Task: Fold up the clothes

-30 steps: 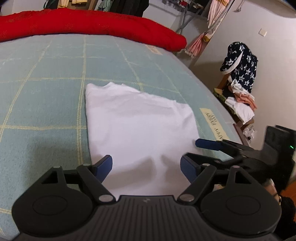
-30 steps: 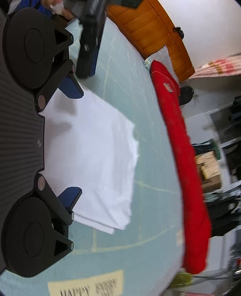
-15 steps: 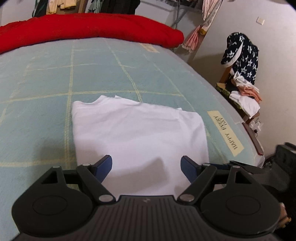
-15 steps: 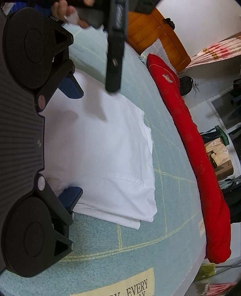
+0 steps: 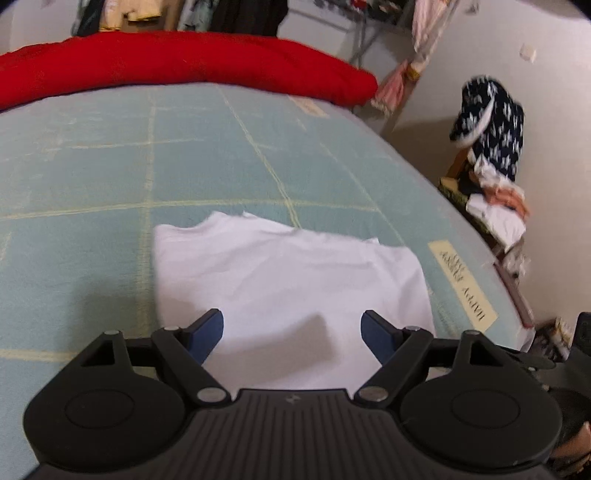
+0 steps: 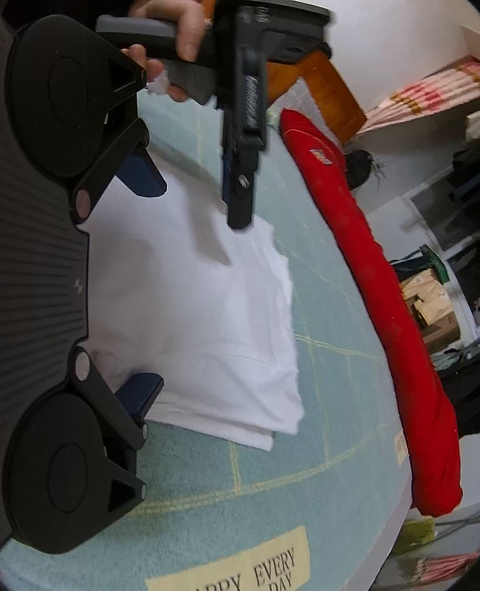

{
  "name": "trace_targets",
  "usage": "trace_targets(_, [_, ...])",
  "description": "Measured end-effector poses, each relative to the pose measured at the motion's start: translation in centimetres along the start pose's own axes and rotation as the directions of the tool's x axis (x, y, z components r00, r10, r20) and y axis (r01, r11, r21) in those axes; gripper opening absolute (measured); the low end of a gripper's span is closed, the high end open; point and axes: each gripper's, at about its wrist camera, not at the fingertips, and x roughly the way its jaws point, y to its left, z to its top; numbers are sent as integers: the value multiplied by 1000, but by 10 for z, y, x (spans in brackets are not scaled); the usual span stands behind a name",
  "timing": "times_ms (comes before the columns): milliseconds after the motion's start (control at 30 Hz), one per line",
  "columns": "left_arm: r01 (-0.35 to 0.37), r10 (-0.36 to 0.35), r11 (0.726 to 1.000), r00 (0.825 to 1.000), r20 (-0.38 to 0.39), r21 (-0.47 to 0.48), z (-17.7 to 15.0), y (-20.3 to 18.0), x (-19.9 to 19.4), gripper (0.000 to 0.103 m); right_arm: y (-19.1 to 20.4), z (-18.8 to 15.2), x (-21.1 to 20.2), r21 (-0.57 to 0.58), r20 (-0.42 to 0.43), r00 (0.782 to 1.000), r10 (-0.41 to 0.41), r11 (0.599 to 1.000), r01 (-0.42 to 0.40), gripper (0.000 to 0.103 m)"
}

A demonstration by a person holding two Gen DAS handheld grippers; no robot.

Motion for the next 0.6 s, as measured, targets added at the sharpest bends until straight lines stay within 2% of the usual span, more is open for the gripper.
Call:
trace_targets(133, [-8,11,995,1000,28,-104,-11,32,-21,82,-17,6,-15,81,28,1000,13,997,-15,103])
trace_targets(233, [10,-9,979,1000,8,-202,-24,60,-27,82,-42,8,-12,200,1,1000,24,979,-23,103])
trace_targets(400, [104,-125,920,992,-31,-378,-43,96,-16,82,-72,7,3,339,-38,994,99,937,-80,103])
trace_targets(500, [162,-187,894,982,-21,-419,-46,105,-8,84,-80,13,14,378,-41,988,149,917,-122,103])
trace_targets(600, [202,-235,879,972,-24,-432,-38,109,4,85,-86,21,26,406,-37,983,182,901,-152,103])
